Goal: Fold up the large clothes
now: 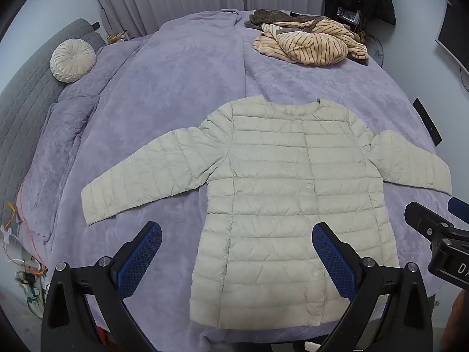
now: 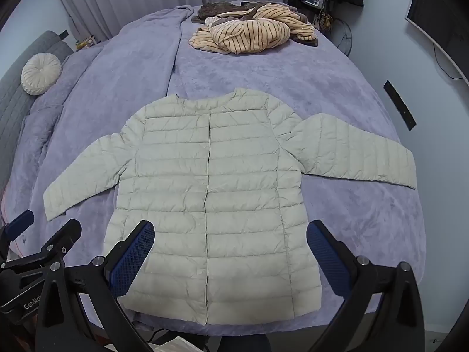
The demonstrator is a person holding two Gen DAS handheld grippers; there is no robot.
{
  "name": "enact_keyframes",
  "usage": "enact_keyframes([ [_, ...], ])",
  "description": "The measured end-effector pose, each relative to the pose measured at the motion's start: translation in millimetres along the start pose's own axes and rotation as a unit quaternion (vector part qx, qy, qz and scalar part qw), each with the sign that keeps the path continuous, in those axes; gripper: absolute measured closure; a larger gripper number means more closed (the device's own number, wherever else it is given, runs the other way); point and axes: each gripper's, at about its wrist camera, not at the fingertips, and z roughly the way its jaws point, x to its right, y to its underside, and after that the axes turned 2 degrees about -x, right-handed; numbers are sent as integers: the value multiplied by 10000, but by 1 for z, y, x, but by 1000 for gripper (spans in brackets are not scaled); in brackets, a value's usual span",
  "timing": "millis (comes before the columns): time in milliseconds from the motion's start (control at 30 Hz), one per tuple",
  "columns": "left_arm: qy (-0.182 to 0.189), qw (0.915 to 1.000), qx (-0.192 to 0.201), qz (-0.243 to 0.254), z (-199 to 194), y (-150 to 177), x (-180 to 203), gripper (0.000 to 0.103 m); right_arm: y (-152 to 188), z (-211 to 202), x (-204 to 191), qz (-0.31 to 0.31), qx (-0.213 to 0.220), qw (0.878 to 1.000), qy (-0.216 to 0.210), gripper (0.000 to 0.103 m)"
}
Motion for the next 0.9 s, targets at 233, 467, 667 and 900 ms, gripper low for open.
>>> enact_keyframes([
  [233,-25,10000,82,-14,-7,6,-4,0,0,-3,-3,-5,137,9999,32,0],
  [467,-36,9999,52,-85,-9,6,-5,0,4,-13,-11,18,162,9999,-7,0],
  [667,26,9999,111,-108,-12,8,-7,0,2,-13,-7,9,153,9999,-30,0],
  [900,36,9999,78,-135,-12,7,-8,0,3,-16,-9,37,148,9999,-25,0],
])
